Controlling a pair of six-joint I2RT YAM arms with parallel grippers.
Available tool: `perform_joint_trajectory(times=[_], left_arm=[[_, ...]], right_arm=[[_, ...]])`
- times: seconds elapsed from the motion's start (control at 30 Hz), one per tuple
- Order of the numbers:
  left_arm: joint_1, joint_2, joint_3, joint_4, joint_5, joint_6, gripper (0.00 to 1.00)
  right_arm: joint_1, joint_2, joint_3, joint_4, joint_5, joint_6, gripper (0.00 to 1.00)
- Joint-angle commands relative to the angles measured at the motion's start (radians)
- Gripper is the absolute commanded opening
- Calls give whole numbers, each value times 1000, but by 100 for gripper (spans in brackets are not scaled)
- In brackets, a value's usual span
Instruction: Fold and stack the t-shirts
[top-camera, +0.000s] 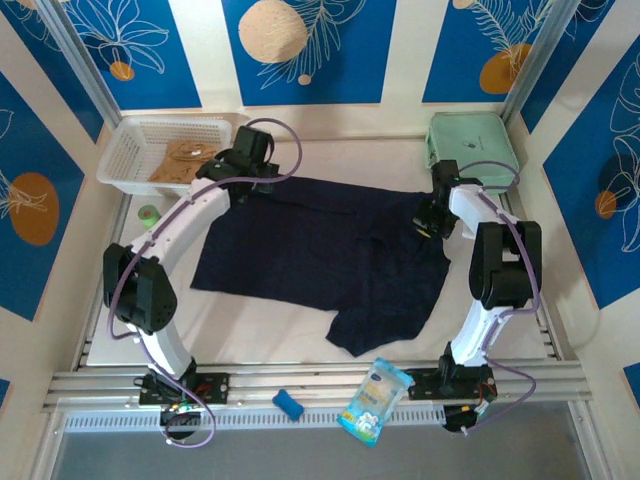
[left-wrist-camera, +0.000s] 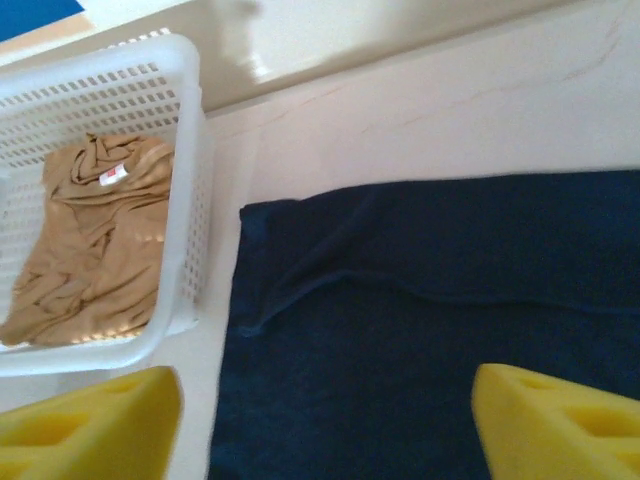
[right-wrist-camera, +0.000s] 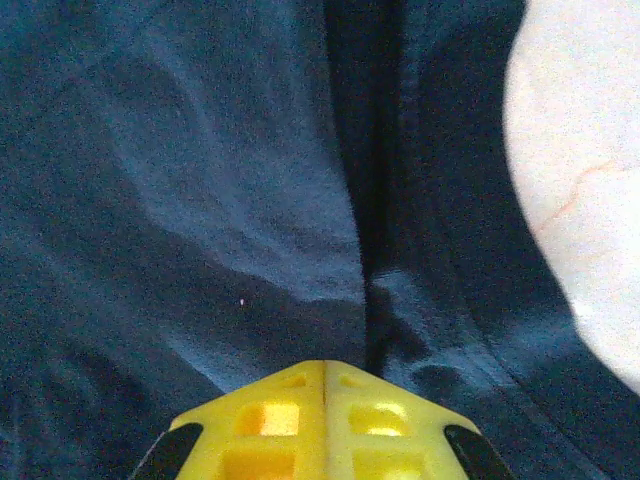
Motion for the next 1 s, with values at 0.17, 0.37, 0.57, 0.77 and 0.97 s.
perform_joint_trajectory(times=[0.17, 0.37, 0.57, 0.77, 0.97], left_arm=[[7, -36, -283, -23, -27, -237, 57], [9, -71, -436, -29, 9, -345, 55], [20, -142, -495, -46, 8, -365, 58], [30, -203, -539, -102, 17, -387, 60], [36, -304, -582, -220, -3, -450, 64]], right_arm=[[12, 32, -34, -94, -22, -58, 0], [7, 96, 14, -153, 49, -106, 0], [-4, 272, 210, -213, 151, -163, 0], [6, 389, 396, -241, 285, -225, 0], [9, 426, 486, -212, 329, -283, 0]])
